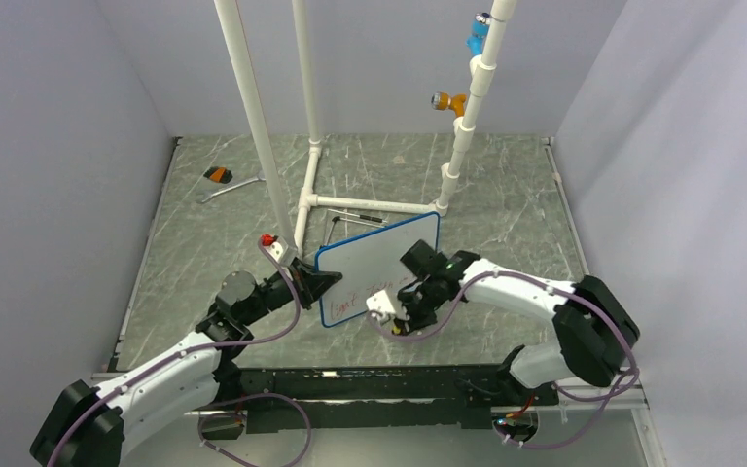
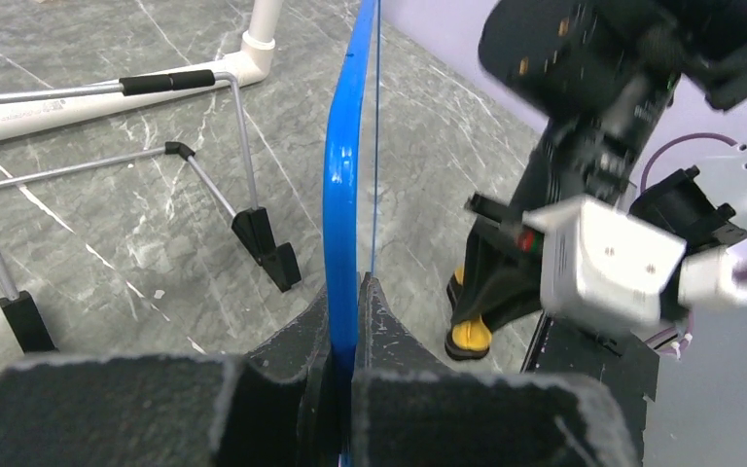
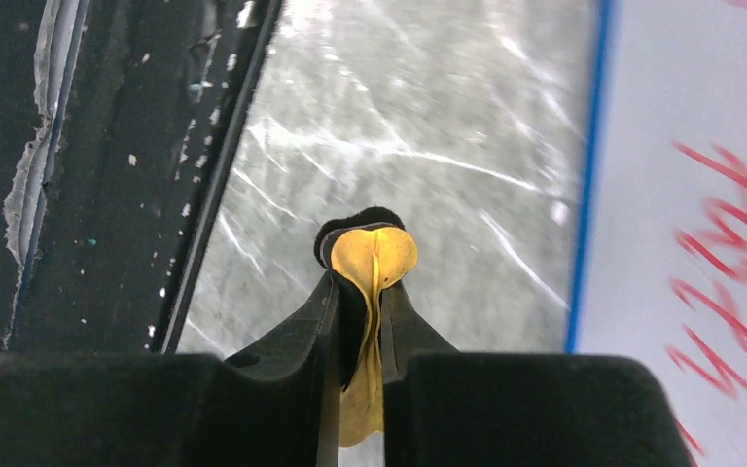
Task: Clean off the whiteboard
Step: Pick up the whiteboard eraser from the center of the board.
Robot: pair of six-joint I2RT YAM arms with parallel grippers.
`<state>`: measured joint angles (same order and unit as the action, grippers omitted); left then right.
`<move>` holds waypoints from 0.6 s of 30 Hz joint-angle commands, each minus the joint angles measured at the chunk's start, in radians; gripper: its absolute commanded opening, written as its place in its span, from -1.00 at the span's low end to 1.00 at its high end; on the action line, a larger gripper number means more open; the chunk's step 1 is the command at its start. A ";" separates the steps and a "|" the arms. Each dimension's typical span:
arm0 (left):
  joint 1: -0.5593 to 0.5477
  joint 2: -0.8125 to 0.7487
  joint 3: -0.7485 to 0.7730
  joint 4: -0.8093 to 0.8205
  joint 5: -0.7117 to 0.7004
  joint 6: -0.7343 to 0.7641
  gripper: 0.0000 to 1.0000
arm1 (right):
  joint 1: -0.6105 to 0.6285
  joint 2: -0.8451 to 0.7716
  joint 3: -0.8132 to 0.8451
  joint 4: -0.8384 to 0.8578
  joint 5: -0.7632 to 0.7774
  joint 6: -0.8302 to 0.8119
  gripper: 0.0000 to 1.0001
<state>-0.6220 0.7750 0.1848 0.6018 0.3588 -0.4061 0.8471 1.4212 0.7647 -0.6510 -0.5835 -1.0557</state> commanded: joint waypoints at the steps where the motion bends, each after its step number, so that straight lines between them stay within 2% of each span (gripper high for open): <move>1: -0.015 0.056 -0.034 -0.069 -0.040 0.017 -1.00 | -0.132 -0.112 0.066 -0.090 -0.147 0.012 -0.91; 5: -0.028 0.084 -0.042 -0.029 -0.047 -0.003 -1.00 | -0.273 -0.229 0.057 -0.096 -0.209 0.045 -0.92; 9: -0.040 0.099 -0.043 -0.012 -0.058 -0.028 -1.00 | -0.386 -0.316 0.029 -0.027 -0.183 0.144 -1.00; 18: -0.064 0.069 -0.078 0.040 -0.110 -0.069 -1.00 | -0.470 -0.329 0.028 0.084 -0.098 0.291 -1.00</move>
<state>-0.6727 0.8345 0.1413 0.7231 0.2680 -0.4847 0.3923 1.0973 0.7952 -0.6460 -0.7036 -0.8421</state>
